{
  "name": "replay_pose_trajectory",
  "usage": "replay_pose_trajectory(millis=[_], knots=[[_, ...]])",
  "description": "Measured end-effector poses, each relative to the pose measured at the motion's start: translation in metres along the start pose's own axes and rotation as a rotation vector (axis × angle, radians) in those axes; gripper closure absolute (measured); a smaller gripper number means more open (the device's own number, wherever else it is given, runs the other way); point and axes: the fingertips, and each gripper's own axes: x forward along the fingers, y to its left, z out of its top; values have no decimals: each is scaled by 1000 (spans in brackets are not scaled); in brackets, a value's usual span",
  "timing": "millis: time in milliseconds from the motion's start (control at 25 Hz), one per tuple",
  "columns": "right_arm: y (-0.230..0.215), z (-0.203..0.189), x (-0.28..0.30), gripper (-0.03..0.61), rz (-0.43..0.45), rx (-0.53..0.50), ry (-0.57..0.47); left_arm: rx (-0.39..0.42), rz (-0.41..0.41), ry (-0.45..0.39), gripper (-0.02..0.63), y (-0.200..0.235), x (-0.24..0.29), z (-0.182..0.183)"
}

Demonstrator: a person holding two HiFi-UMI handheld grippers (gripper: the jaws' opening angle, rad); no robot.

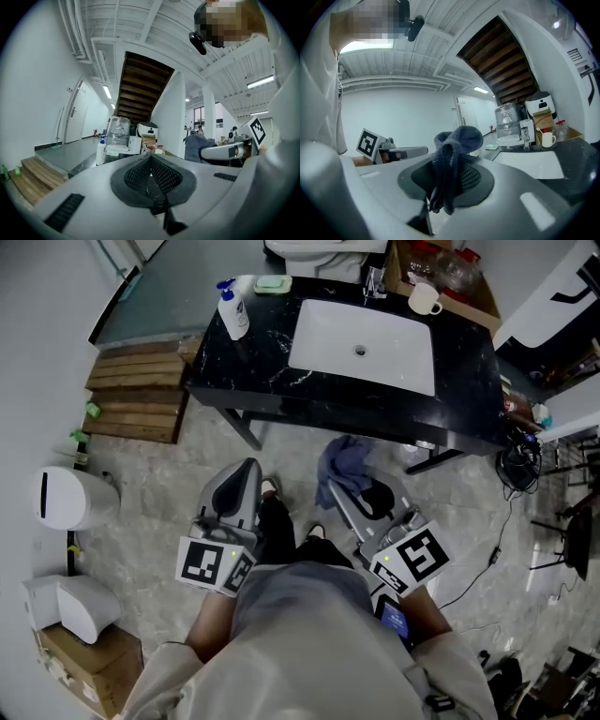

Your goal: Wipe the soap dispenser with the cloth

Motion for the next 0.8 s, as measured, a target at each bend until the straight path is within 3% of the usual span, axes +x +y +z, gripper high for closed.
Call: replay_pose_trajectory(millis=[800], knots=[[-30,-6,128,505,35,69,131,-79,1,33,606,110,65,-2]])
